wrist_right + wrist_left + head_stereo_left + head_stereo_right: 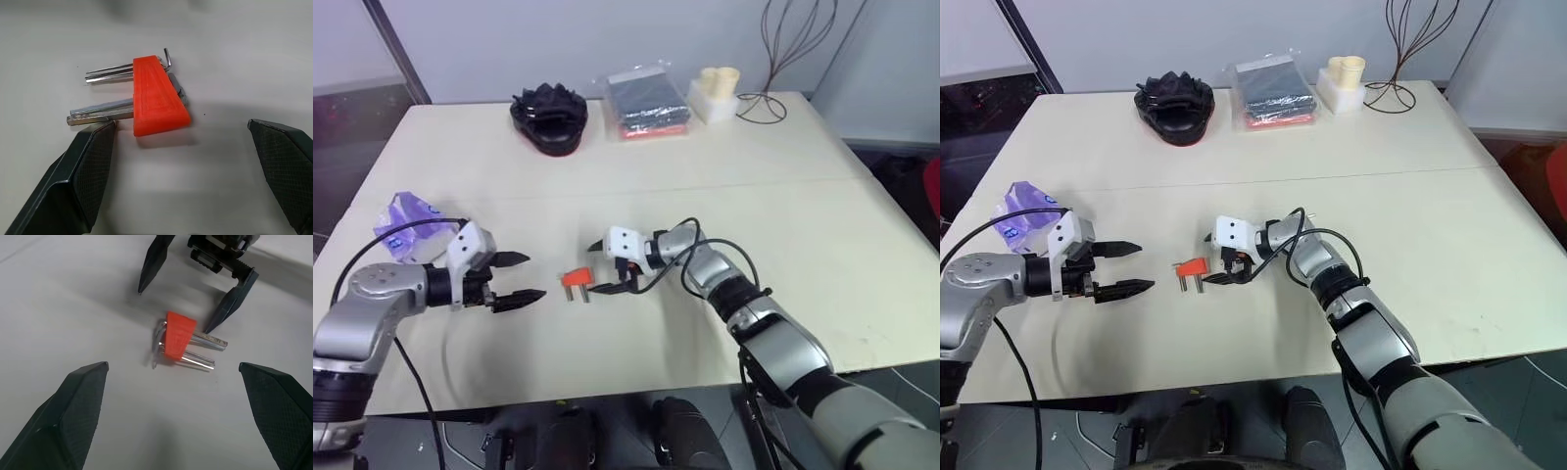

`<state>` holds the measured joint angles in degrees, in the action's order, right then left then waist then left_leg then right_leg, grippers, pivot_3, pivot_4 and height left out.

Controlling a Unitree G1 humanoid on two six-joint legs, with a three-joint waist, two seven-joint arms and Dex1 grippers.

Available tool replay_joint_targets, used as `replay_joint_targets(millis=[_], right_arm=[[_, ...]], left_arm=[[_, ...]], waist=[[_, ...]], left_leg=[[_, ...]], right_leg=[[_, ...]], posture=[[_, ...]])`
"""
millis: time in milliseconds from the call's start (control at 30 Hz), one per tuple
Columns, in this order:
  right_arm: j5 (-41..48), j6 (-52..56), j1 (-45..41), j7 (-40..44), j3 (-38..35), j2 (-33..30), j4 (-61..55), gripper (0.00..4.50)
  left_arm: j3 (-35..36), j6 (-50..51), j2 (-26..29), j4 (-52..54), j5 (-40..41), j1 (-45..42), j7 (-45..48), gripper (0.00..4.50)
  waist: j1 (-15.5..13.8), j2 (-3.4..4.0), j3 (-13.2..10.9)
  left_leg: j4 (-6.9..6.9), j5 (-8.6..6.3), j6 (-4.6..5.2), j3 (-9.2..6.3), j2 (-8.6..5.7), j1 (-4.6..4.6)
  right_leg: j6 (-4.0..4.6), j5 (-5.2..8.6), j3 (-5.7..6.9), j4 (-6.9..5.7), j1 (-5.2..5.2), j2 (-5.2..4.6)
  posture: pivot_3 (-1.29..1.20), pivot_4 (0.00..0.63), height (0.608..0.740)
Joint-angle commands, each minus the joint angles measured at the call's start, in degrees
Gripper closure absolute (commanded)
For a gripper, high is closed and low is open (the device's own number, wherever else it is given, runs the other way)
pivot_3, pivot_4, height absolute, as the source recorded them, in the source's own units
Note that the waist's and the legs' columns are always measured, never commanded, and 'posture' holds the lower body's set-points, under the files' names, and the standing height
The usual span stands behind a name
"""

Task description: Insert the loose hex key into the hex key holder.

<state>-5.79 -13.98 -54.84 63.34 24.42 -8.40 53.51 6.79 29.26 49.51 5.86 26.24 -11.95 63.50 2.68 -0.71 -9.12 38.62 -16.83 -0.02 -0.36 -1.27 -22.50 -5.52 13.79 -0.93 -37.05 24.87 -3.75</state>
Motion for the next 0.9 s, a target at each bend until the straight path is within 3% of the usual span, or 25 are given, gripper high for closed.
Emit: replay_joint_targets(millis=[33, 200, 233, 467, 633, 800, 900], right_arm=[[-3.8, -3.3, -0.2, 1.2, 2.6, 1.5, 4.4, 0.84], [-5.6, -5.9, -0.5, 2.5, 2.9, 3.0, 7.8, 3.35], [-5.8, -6.2, -0.5, 2.4, 2.9, 3.1, 8.3, 3.47], [-4.2, -4.8, -1.8, -0.4, -0.7, 2.8, 8.1, 3.46], [-1.6, -4.1, -2.0, -2.7, -5.5, -2.6, -3.7, 3.46], [-0.4, -3.6, 0.8, -7.6, -10.5, -9.6, -22.3, 3.46], [-1.9, -6.0, 2.2, -11.1, -12.5, -13.7, -27.5, 3.46]], left_arm=[[2.4, -0.3, 0.2, 1.8, 0.5, -0.1, -1.5, 0.00], [3.6, -1.3, -0.5, 1.4, -0.1, 0.8, -4.2, 0.00], [3.8, -1.4, -0.6, 1.3, -0.1, 0.9, -4.6, 0.00], [3.6, -2.4, -0.7, 0.7, -0.2, 0.9, -5.6, 0.00], [3.6, -1.2, -0.9, 0.1, 1.1, -1.2, -4.9, 0.00], [1.2, 1.4, -2.6, -4.9, 3.1, -11.2, -2.7, 0.00], [-0.5, 2.9, -5.9, -10.6, 3.5, -20.2, -2.0, 0.00]], waist=[[0.0, -0.01, 0.0], [0.3, -0.02, 0.0], [0.4, -0.02, 0.0], [0.6, -0.01, 0.0], [-0.3, 0.03, 0.0], [-0.8, 0.02, 0.0], [-1.0, 0.00, 0.0]], left_leg=[[-0.11, 0.00, 0.00, 0.00, 0.00, 0.17], [-0.54, 0.08, -0.13, 0.03, 0.01, 0.63], [-0.60, 0.08, -0.14, 0.03, 0.03, 0.72], [-0.77, 0.08, -0.15, 0.03, 0.10, 1.01], [-0.75, 0.12, -0.23, 0.03, 0.08, 0.85], [-0.49, 0.17, -0.32, -0.03, -0.01, 0.05], [-0.50, 0.20, -0.36, -0.04, -0.02, 0.04]], right_leg=[[0.00, 0.00, 0.00, 0.03, -0.14, -0.02], [0.29, 0.17, -0.01, 0.00, -0.31, -0.03], [0.37, 0.21, 0.00, -0.03, -0.36, -0.02], [0.51, 0.29, 0.01, -0.06, -0.54, 0.02], [0.51, 0.29, 0.02, -0.02, -0.45, -0.04], [0.49, 0.27, 0.09, 0.01, 0.13, -0.10], [0.48, 0.27, 0.10, -0.01, 0.16, -0.05]], posture=[[0.00, 0.150, 0.740], [0.00, 0.150, 0.740], [0.00, 0.150, 0.740], [0.00, 0.150, 0.740], [0.00, 0.150, 0.740], [0.00, 0.150, 0.740], [0.00, 0.150, 0.740]])
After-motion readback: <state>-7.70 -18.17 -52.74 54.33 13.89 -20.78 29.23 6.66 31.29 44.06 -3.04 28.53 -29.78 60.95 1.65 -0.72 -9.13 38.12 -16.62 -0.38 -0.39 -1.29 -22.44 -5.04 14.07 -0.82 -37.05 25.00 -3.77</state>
